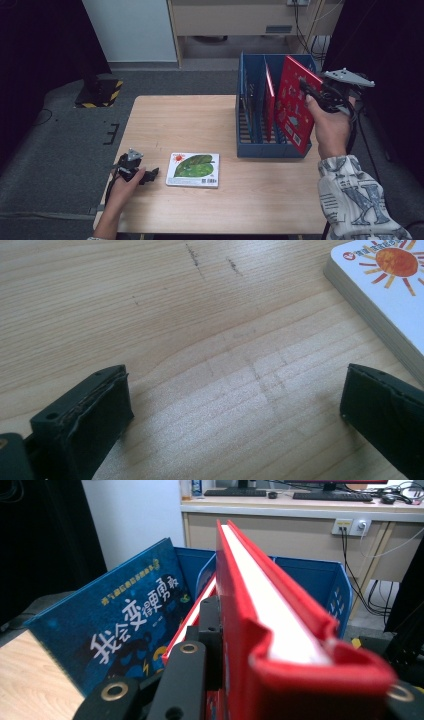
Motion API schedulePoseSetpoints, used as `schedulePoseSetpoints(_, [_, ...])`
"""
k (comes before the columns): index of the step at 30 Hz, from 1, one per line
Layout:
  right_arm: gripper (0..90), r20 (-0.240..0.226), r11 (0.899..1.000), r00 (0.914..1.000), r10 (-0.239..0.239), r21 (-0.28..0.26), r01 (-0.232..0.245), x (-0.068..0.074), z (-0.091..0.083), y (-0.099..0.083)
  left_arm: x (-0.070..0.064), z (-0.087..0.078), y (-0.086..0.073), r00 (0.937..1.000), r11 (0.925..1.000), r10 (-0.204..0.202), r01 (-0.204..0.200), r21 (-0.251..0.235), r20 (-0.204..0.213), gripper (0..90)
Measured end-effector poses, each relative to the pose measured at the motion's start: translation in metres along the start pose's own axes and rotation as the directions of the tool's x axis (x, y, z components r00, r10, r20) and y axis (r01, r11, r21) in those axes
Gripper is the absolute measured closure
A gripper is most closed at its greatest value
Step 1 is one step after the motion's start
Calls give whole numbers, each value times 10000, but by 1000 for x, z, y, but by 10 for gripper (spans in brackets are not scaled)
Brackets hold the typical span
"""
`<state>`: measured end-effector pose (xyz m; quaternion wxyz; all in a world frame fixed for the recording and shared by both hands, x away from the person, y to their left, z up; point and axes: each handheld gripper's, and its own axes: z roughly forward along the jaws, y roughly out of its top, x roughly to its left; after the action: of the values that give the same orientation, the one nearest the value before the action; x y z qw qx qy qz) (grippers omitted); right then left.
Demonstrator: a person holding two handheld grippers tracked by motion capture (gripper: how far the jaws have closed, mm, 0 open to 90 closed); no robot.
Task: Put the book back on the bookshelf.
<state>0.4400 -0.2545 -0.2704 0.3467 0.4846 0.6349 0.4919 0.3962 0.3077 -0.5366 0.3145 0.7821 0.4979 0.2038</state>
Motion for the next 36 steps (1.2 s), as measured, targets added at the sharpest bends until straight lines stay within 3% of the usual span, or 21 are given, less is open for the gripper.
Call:
schedulePoseSetpoints(10, [793,409,9997,9992,-15,-239,24,5,17,1,0,0,0,10000,10000,-3,3,-1,-1,0])
schedulePoseSetpoints(16, [793,501,9997,9986,162,-210,-152,5,26,1,0,0,0,10000,10000,-3,3,-2,-1,0])
schedulePoseSetpoints(36, [793,645,9998,9978,128,-163,-118,8,52,7,0,1,1,10000,10000,-46,46,-47,3,0])
